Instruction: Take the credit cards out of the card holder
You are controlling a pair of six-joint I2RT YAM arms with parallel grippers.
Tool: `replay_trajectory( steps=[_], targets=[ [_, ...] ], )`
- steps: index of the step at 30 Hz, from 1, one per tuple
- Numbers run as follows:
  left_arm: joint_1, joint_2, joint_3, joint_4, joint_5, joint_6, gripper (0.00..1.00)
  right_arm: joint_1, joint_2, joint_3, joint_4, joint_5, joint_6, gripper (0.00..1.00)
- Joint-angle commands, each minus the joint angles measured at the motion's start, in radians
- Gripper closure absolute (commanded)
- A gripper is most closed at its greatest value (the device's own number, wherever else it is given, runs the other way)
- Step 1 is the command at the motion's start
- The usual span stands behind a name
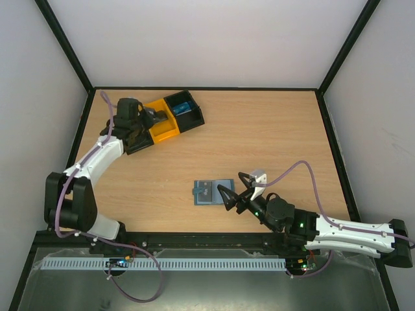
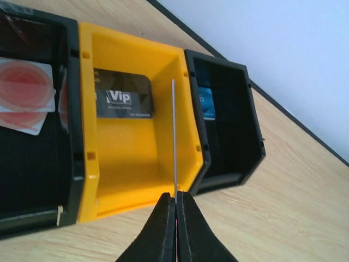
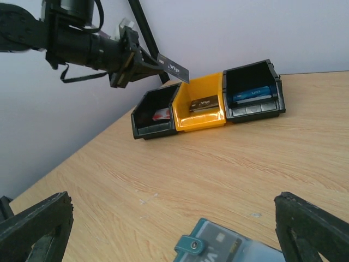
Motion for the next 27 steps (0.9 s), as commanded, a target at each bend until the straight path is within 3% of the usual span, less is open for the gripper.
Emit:
replay_trajectory(
  steps=[1, 12, 27],
  targets=[
    [0.045, 0.059, 0.026, 0.02, 0.024, 0.013, 0.97, 0.007, 0.007, 0.034, -0.054, 0.008, 0.035, 0.02],
    [0.056, 0.18, 0.055, 0.091, 0.071, 0.003, 0.97, 0.007, 0.007, 0.039, -0.053, -0.008, 0.024, 0.02],
    [0.057, 0.394, 0.226, 0.081, 0.047, 0.019, 0.97, 0.007, -0.081, -0.039, -0.055, 0.051, 0.0, 0.02]
  ],
)
